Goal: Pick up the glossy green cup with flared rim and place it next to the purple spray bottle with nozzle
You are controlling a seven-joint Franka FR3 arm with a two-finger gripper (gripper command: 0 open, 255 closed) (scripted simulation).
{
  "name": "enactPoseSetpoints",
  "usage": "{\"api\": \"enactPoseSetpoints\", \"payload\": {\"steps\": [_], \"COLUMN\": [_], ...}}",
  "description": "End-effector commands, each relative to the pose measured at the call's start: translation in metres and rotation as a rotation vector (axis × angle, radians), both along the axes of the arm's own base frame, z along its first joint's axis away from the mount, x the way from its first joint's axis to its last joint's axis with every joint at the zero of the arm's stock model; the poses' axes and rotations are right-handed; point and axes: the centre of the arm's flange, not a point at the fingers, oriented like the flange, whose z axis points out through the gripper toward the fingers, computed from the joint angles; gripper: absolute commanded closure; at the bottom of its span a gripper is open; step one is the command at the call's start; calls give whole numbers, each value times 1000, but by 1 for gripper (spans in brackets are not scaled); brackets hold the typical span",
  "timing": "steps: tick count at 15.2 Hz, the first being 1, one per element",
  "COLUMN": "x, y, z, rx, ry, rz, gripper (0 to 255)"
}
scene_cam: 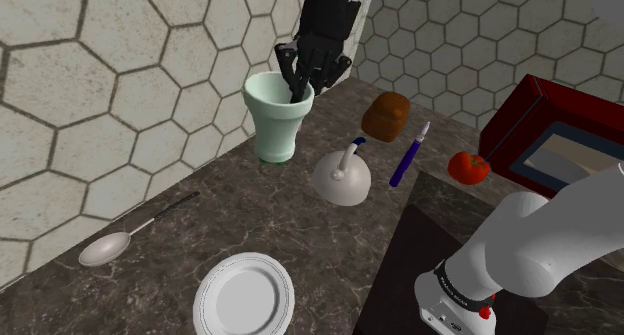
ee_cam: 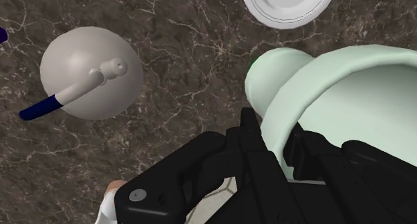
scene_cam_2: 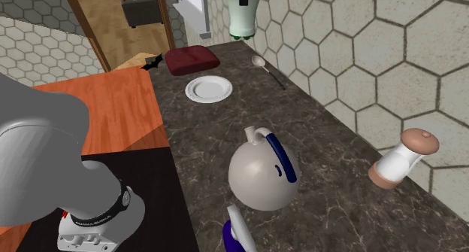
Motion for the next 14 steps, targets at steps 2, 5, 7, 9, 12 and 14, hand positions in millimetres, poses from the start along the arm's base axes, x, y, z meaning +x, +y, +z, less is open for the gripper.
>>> {"api": "enactPoseSetpoints", "payload": {"steps": [2,5,7,9,12,14], "x": [0,0,6,13,22,28], "y": [-1,-1,-27,-53,-91,-117], "z": [16,31,31,31,31,31], "rx": [0,0,0,0,0,0], "ry": [0,0,0,0,0,0], "rz": [0,0,0,0,0,0], "gripper": [255,255,255,255,255,255]}}
